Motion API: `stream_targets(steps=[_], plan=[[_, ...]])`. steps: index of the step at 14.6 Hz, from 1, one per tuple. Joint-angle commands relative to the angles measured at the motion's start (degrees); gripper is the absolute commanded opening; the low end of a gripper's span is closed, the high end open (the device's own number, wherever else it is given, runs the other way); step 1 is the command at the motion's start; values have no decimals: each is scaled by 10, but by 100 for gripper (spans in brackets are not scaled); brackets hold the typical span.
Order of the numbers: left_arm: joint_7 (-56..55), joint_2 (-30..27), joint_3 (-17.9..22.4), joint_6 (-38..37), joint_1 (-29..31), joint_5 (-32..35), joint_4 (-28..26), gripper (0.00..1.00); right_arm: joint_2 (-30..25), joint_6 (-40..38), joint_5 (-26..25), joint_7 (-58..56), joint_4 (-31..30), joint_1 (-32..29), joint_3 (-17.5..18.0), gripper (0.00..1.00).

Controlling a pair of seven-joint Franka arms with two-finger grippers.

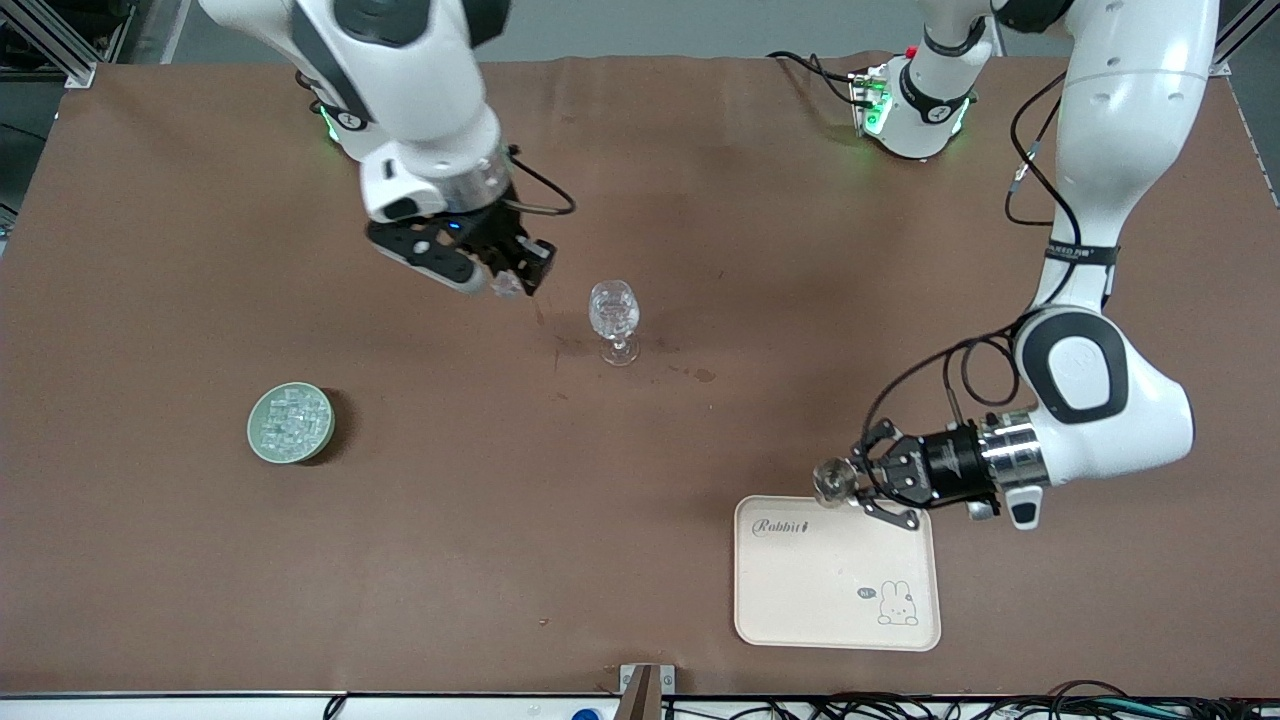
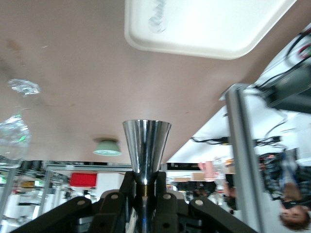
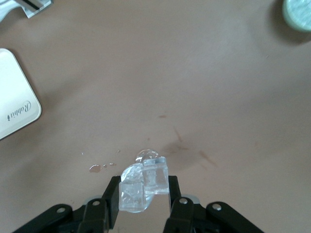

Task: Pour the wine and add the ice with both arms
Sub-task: 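Open the right gripper over the glass while the left gripper releases the jigger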

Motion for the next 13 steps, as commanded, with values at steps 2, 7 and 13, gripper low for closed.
stream_targets(steps=[2,7,13], plan=[[46,92,27,2,-4,-73,77,1,65,24,-52,79,4,36,14,1],[156,145,36,70,-13,-152,78,2,103,39,-68,91,3,60,14,1],[235,179,21,124,-12,-188,71,2,131,44,-70,91,2,74,14,4]])
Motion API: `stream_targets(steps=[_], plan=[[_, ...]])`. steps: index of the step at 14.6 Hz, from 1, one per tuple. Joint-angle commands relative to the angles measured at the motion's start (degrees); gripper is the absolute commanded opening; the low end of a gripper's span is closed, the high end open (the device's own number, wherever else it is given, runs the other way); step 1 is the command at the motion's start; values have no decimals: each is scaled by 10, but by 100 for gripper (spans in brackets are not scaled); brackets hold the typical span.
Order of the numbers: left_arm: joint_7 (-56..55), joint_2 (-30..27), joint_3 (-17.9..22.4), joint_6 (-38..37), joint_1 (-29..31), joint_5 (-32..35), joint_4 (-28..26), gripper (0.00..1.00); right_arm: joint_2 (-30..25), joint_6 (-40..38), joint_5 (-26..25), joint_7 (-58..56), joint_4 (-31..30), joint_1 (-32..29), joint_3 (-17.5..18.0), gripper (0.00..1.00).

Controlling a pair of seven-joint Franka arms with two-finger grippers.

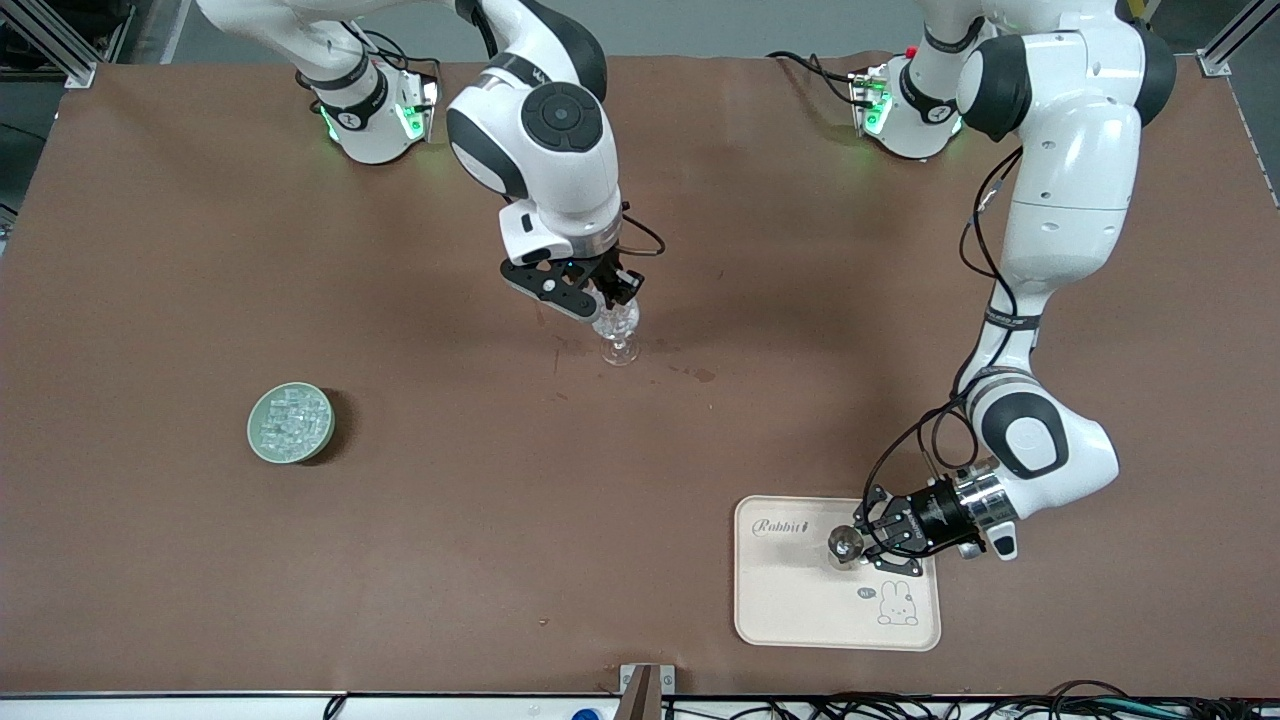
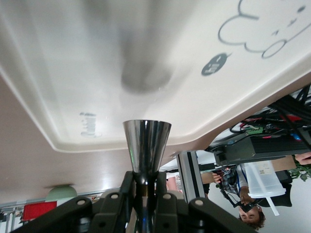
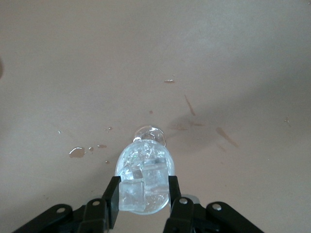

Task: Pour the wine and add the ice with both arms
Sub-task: 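Open the right gripper over the glass while the left gripper releases the jigger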

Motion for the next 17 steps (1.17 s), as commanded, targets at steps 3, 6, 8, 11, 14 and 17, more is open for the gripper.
stream_targets(steps=[3,6,8,11,14,17], plan=[[68,11,-6,11,6,-97,0,11,17,7,-15,15,4,8,5,6],[68,6,-6,-20,22,-109,-18,93,22,8,-15,14,4,8,5,9],[68,3,-5,-36,28,-110,-34,100,23,8,-15,14,4,8,5,14],[64,-16,0,-65,37,-107,-60,100,26,8,-15,13,4,8,5,38],[67,-46,22,-82,37,-93,-96,100,26,8,-15,13,4,8,5,64],[65,-71,27,-97,39,71,-94,100,26,7,-15,13,6,7,5,70]])
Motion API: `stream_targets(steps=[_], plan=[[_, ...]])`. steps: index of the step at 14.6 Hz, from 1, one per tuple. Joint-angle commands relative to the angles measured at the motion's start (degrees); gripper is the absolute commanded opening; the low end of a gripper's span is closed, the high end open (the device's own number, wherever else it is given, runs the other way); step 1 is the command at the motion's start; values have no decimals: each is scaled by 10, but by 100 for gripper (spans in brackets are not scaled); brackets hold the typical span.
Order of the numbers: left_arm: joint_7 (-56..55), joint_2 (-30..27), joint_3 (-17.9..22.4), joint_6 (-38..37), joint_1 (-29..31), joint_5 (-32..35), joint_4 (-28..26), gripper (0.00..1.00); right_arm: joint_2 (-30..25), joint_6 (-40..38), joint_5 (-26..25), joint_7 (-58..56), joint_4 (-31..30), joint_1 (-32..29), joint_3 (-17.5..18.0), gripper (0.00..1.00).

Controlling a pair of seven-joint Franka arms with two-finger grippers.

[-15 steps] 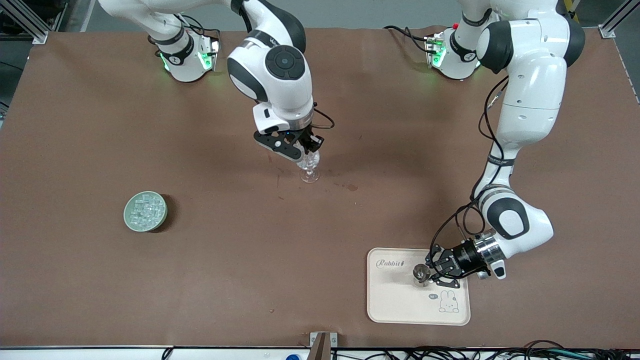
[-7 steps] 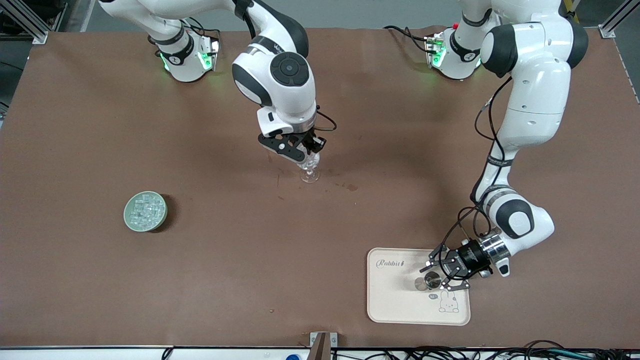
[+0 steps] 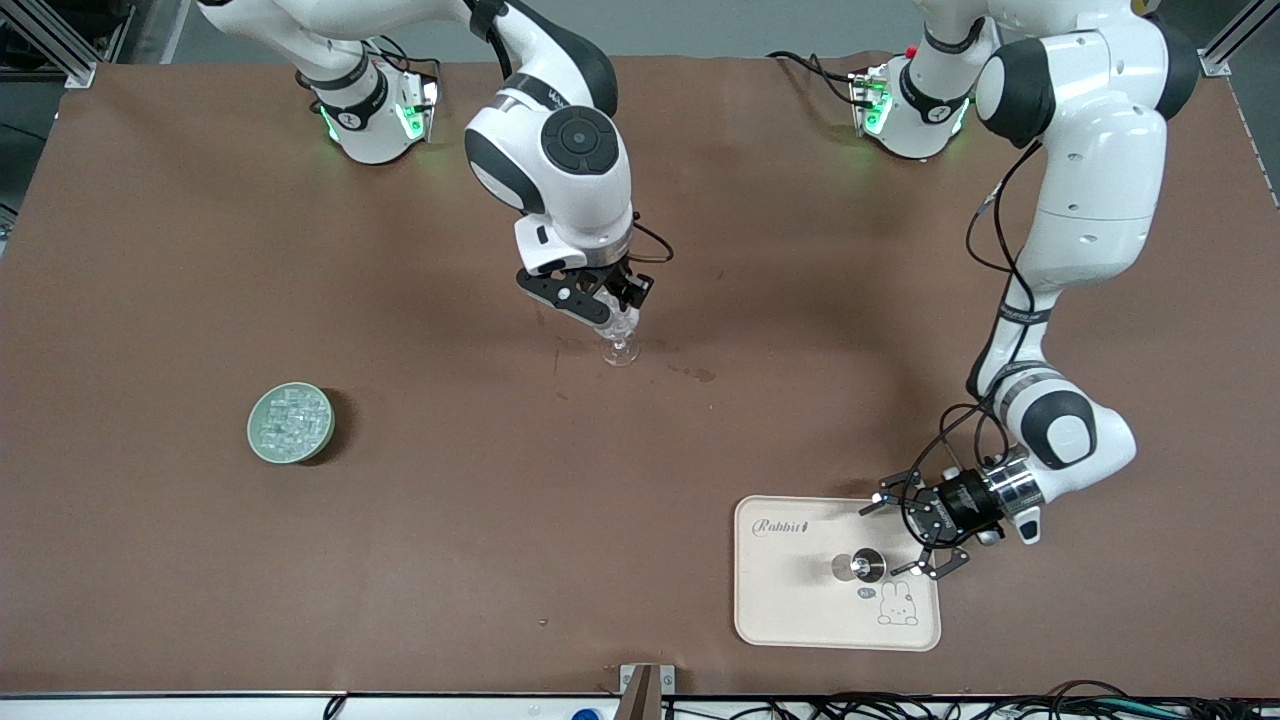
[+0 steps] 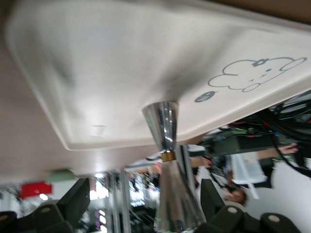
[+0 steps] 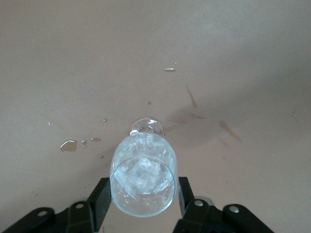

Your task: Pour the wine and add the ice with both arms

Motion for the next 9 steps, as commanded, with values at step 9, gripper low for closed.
stream_targets(steps=[9], plan=[[2,-132,63,-45,-1,385,29,100,-115,-72,-16,-77,28,-96,15,100]])
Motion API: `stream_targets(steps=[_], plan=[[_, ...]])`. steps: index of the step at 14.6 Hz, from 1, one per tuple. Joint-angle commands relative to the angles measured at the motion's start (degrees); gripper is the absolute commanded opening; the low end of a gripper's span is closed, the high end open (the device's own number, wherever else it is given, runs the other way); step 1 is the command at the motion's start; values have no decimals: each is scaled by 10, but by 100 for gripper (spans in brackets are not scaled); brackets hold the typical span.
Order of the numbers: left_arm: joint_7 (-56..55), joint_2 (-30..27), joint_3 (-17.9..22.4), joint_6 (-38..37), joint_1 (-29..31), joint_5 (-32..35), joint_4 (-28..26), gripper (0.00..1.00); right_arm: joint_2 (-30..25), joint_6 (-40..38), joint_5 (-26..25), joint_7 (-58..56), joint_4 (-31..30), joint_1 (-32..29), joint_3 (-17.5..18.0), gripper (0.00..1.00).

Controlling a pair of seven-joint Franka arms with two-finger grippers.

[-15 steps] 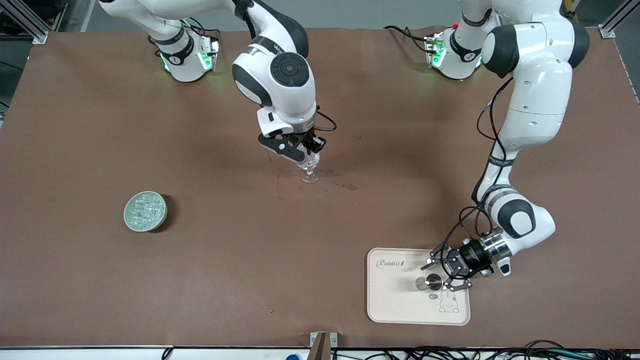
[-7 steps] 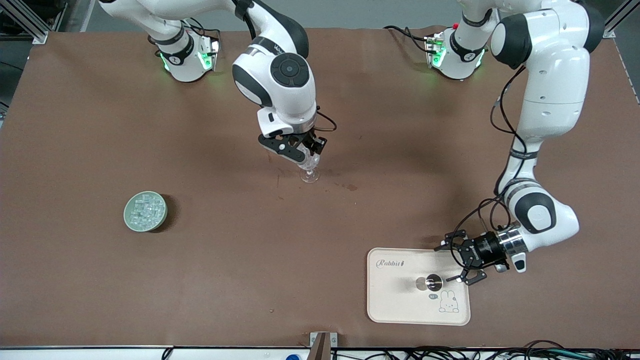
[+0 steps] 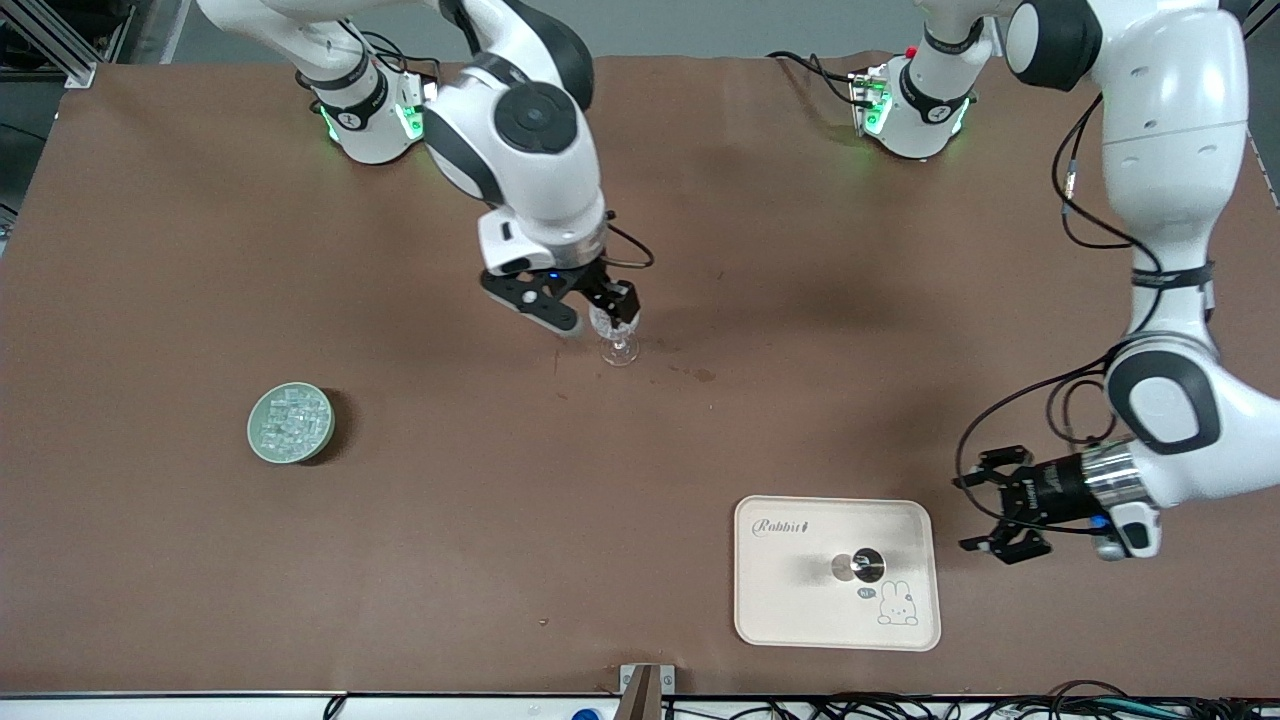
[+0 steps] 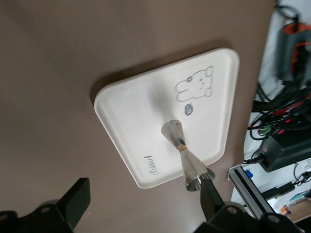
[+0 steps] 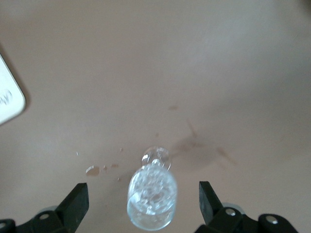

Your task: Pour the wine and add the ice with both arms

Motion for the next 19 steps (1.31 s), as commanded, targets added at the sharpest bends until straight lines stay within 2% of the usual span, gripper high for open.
stream_targets(steps=[1,3,5,6,7,9,10,14,16,19], plan=[[3,-31,8,-5,-3,44,7,100,-92,-43,-7,-79,-19,-67,10,100],[6,-54,6,-4,8,42,21,100,-128,-75,-13,-155,-19,-93,-16,100],[7,-96,7,-7,14,58,20,100,-161,-84,-7,-237,-19,-91,-89,100],[15,-115,4,-9,12,100,18,100,-169,-85,-5,-275,-19,-92,-113,100],[50,-139,-9,-27,10,173,14,100,-175,-91,-4,-316,-19,-92,-143,100],[147,-174,-53,-78,16,290,8,100,-191,-96,26,-393,-19,-96,-192,100],[199,-191,-58,-93,15,332,-1,100,-202,-100,39,-444,-21,-95,-227,100],[353,-278,-99,-130,16,431,-56,100,-225,-129,69,-599,-22,-102,-318,100],[366,-334,-139,-135,17,500,-104,100,-226,-137,73,-664,-19,-124,-332,100],[371,-417,-170,-135,21,507,-182,100,-225,-145,74,-689,-5,-138,-337,100]])
